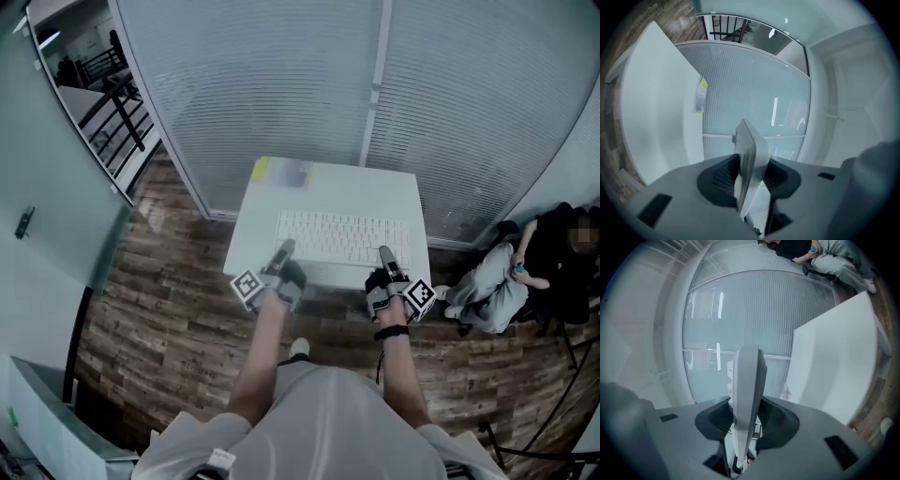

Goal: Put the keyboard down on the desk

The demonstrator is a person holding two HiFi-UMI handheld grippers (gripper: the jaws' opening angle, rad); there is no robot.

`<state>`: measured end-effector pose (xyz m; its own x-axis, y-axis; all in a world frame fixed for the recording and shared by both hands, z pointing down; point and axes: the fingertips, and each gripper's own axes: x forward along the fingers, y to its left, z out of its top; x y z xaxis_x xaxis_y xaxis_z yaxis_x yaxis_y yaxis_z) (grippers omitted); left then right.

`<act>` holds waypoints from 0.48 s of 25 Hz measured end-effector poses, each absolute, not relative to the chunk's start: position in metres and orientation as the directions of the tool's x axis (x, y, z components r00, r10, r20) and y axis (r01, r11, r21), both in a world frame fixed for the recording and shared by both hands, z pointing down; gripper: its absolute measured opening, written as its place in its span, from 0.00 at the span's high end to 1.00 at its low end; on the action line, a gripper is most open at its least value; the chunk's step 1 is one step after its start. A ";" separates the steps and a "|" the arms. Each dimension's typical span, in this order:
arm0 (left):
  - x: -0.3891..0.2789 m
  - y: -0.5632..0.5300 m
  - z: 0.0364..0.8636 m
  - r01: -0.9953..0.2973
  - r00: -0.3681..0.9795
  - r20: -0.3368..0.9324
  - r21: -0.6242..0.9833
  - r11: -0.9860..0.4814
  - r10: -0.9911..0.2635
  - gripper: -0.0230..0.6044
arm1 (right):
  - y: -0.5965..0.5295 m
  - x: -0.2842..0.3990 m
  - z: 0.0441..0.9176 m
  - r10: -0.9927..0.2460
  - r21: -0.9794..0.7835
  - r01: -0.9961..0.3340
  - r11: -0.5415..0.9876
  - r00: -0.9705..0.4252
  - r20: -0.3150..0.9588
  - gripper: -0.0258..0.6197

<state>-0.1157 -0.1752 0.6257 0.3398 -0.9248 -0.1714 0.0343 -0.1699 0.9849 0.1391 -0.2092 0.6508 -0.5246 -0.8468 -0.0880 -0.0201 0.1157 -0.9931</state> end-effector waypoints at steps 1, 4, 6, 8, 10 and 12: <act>-0.117 -0.176 0.628 0.039 0.347 -0.178 0.984 -0.175 -0.921 0.75 | -0.207 0.138 0.651 -0.849 -0.992 -0.027 0.120 -0.520 -0.088 0.75; -0.121 -0.175 0.629 0.048 0.367 -0.194 0.981 -0.190 -0.910 0.75 | -0.201 0.135 0.648 -0.856 -0.989 -0.044 0.138 -0.508 -0.097 0.75; -0.122 -0.179 0.631 0.041 0.381 -0.194 0.980 -0.193 -0.904 0.75 | -0.204 0.136 0.651 -0.864 -0.989 -0.050 0.136 -0.494 -0.094 0.75; -0.120 -0.186 0.635 0.032 0.395 -0.189 0.981 -0.192 -0.899 0.75 | -0.210 0.139 0.658 -0.873 -0.991 -0.045 0.129 -0.479 -0.091 0.75; -0.119 -0.193 0.641 0.029 0.404 -0.182 0.982 -0.187 -0.896 0.75 | -0.215 0.138 0.664 -0.875 -0.992 -0.030 0.125 -0.474 -0.096 0.75; -0.125 -0.203 0.647 0.030 0.404 -0.177 0.983 -0.180 -0.898 0.75 | -0.224 0.131 0.671 -0.875 -0.992 -0.029 0.120 -0.476 -0.092 0.75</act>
